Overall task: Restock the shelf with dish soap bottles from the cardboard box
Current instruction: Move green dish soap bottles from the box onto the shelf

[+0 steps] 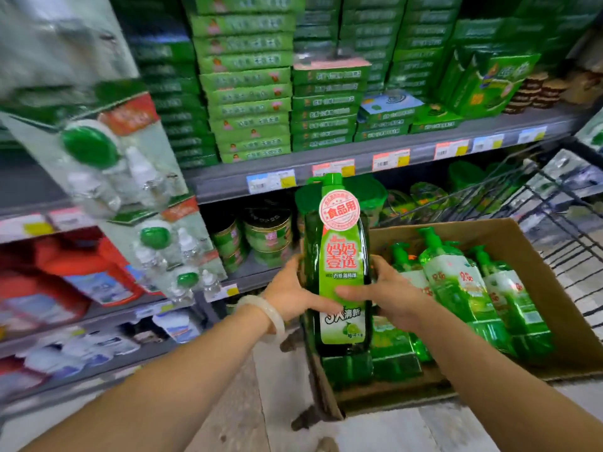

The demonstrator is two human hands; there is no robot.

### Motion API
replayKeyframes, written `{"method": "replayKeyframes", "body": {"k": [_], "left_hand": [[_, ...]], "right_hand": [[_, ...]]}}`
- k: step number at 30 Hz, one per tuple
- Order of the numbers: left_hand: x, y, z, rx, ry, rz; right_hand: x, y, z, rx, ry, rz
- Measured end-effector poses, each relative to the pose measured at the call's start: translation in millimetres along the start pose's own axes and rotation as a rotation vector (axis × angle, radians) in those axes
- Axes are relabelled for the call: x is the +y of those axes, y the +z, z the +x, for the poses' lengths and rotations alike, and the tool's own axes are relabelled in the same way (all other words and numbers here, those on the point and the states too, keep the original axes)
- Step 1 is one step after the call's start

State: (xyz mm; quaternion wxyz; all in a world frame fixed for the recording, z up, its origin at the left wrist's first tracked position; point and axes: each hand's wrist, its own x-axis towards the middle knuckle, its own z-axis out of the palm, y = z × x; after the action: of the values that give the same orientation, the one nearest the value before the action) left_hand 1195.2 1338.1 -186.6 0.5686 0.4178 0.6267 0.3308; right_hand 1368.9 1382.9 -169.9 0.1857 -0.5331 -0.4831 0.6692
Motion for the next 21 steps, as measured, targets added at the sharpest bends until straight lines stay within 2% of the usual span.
{"method": "replayKeyframes", "body": {"k": [9,21], "left_hand": [[-71,-147,-174,0.297,0.113,-0.202],[-179,-327,-430,0.874,0.127,-0.337]], "right_hand": [[-12,218,-59,-0.168,-0.202,-0.102],[-6,541,-125,-0.644,-0.336,-0.261]]}}
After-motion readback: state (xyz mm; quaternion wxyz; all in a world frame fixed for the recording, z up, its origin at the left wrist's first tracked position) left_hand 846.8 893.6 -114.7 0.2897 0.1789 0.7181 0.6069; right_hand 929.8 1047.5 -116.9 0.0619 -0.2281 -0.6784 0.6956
